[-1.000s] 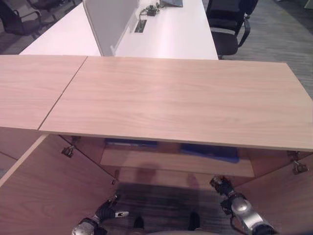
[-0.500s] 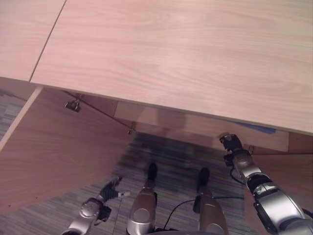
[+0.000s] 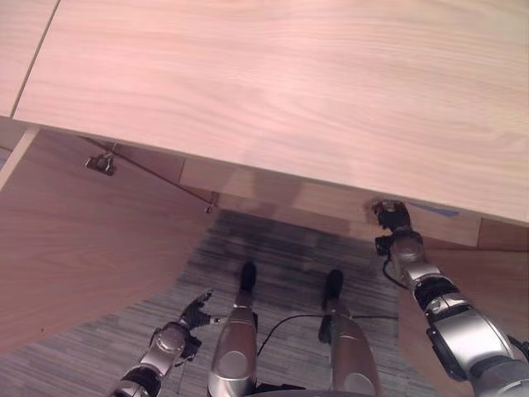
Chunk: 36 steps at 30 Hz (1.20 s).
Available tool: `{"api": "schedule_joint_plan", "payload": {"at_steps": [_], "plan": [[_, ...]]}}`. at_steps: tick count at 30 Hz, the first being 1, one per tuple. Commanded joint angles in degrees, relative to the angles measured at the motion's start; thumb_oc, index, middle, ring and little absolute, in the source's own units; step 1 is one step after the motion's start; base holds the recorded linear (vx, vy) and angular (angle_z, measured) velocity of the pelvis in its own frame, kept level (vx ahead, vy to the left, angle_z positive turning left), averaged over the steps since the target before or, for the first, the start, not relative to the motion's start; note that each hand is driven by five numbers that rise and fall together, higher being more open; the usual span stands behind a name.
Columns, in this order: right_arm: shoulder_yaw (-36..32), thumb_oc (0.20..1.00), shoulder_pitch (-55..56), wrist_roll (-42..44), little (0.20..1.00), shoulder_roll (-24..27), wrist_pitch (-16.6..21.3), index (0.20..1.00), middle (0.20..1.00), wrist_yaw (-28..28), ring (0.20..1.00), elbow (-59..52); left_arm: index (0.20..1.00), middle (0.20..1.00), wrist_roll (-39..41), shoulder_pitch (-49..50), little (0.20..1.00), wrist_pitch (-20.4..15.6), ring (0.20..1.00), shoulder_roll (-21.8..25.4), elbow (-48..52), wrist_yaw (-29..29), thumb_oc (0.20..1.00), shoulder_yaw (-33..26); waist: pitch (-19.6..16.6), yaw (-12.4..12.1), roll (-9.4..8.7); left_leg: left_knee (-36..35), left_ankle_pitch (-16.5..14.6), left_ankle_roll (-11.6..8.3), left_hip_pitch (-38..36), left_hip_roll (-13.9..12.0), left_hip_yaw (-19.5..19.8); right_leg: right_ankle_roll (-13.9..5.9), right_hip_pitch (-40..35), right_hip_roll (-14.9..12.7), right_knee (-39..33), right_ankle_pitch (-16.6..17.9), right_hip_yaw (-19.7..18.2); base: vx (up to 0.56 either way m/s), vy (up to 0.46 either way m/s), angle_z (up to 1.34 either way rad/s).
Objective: Put the empty folder in the office cabinet
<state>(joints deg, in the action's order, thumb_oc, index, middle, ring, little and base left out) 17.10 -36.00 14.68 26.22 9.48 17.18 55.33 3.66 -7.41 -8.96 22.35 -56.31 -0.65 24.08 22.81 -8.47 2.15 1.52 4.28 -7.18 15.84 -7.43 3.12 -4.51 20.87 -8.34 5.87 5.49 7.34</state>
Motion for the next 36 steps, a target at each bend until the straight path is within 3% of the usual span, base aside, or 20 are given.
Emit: {"api": "schedule_joint_plan", "payload": {"at_steps": [1, 7, 13, 21, 29, 36], "plan": [[-4.1, 0.2, 3.8, 1.5, 0.2, 3.3, 5.0, 0.2, 0.2, 3.0, 0.2, -8.6, 1.0, 1.0, -2.3, 3.2, 1.0, -0.2, 1.0, -0.1, -1.8, -0.7, 1.0, -0.5, -2.7, -0.7, 1.46, -2.6, 1.2, 0.33, 2.2, -1.7, 5.1, -4.64, 0.7, -3.1, 13.1, -11.9, 0.3, 0.0, 0.002, 0.03], [-8.2, 0.2, 8.1, -0.6, 0.2, 3.4, 7.1, 0.2, 0.2, 4.6, 0.2, -19.5, 1.0, 1.0, -3.0, 3.4, 1.0, -0.3, 1.0, -0.3, -1.1, -0.8, 1.0, -2.2, -2.0, -0.2, 1.43, -2.9, 0.9, 0.36, 1.2, -1.8, 5.1, -4.6, 0.7, -2.9, 13.8, -12.2, 0.3, 0.0, 0.0, 0.0], [-10.1, 0.2, 8.7, -1.1, 0.2, 3.4, 7.5, 0.2, 0.2, 5.3, 0.2, -21.8, 1.0, 1.0, -3.1, 3.1, 1.0, -0.5, 1.0, -0.2, -0.3, -0.8, 1.0, -2.4, -1.1, 0.0, 1.62, -3.0, 0.9, 0.31, 0.8, -1.8, 5.3, -4.53, 0.8, -3.0, 14.3, -12.6, 0.3, 0.0, 0.0, 0.0], [-9.1, 0.2, 1.5, 2.5, 0.2, 3.9, 6.4, 0.2, 0.2, 5.4, 0.2, -11.8, 1.0, 1.0, -1.6, 2.9, 1.0, -0.9, 1.0, 1.7, 1.1, -0.5, 1.0, -1.1, 0.6, -0.9, 2.3, -2.1, 0.6, 0.27, 1.3, -1.4, 5.5, -4.48, 1.4, -3.3, 15.7, -13.2, 0.3, 0.0, 0.0, 0.0], [-5.9, 0.2, -8.3, 6.6, 0.2, 7.3, 4.0, 0.2, 0.2, 3.1, 0.2, 2.3, 1.0, 1.0, 0.0, 3.6, 1.0, -1.8, 1.0, 4.9, 2.9, 0.5, 1.0, 1.1, 1.8, -2.5, 4.41, -1.3, 1.3, 0.15, 3.9, -0.4, 6.2, -4.47, 3.2, -4.0, 16.9, -13.4, 0.9, -0.02, -0.004, 0.04], [-5.6, 0.2, -13.0, 9.3, 0.2, 9.2, 3.4, 0.2, 0.2, 2.8, 0.2, 8.0, 1.0, 1.0, -0.1, 4.5, 1.0, -1.9, 1.0, 5.8, 3.5, 1.4, 1.0, 2.8, 1.6, -3.5, 5.6, -1.7, 1.9, 0.21, 5.3, 0.1, 6.7, -4.57, 4.3, -4.4, 17.3, -13.5, 1.7, 0.0, 0.0, 0.08]]}}
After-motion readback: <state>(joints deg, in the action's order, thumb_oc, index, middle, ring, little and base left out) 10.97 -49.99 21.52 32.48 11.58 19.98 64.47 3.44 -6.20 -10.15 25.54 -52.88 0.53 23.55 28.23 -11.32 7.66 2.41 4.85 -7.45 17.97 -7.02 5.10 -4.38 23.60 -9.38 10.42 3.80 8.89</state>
